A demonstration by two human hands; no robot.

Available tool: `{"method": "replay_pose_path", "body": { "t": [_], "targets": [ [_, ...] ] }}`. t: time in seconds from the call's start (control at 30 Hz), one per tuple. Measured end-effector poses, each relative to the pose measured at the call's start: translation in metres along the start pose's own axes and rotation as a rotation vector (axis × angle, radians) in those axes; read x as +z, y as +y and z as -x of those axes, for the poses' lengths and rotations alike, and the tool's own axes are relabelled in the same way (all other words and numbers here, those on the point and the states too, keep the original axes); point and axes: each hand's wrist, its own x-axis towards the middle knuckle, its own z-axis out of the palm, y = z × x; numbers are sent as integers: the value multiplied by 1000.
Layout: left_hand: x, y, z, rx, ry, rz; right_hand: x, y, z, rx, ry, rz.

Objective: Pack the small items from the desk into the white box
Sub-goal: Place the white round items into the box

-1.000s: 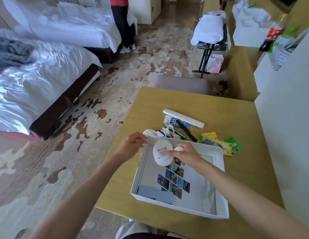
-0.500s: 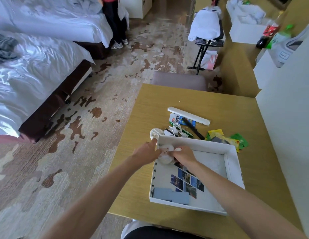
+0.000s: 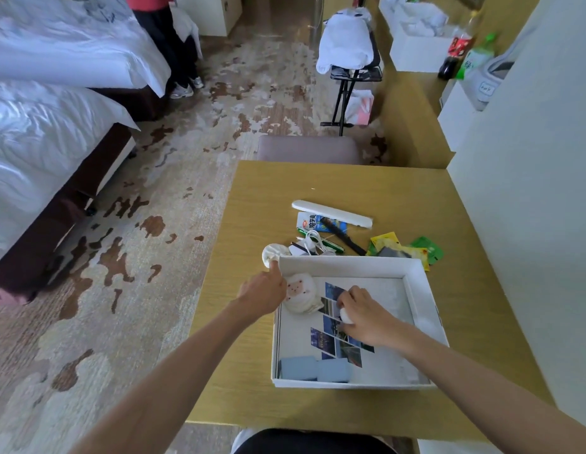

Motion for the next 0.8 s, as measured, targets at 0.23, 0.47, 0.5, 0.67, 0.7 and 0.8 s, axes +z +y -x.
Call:
{"method": "replay_pose_path", "body": {
  "t": [0.23,0.47,0.5,0.67,0.7,0.8],
  "targets": [
    [-8,1,8,-89,2,-6,-21,16,6,-223,156,129],
    [-13,-17,3,-77,74,-12,-90,12,-31,-240,407,-386],
    [-14,-22,-1,-131,81,28,-95,10,-43,-215,385,-407],
    [-19,-33,-33,-206,43,206,-99,4,-100,-45,148,-314],
    [-18,-35,-42,-198,27,205,-97,4,-110,-21,116,-302],
    [-9,-43,-73,-204,-41,278,-91,0,-133,52,59,-349]
  ]
}}
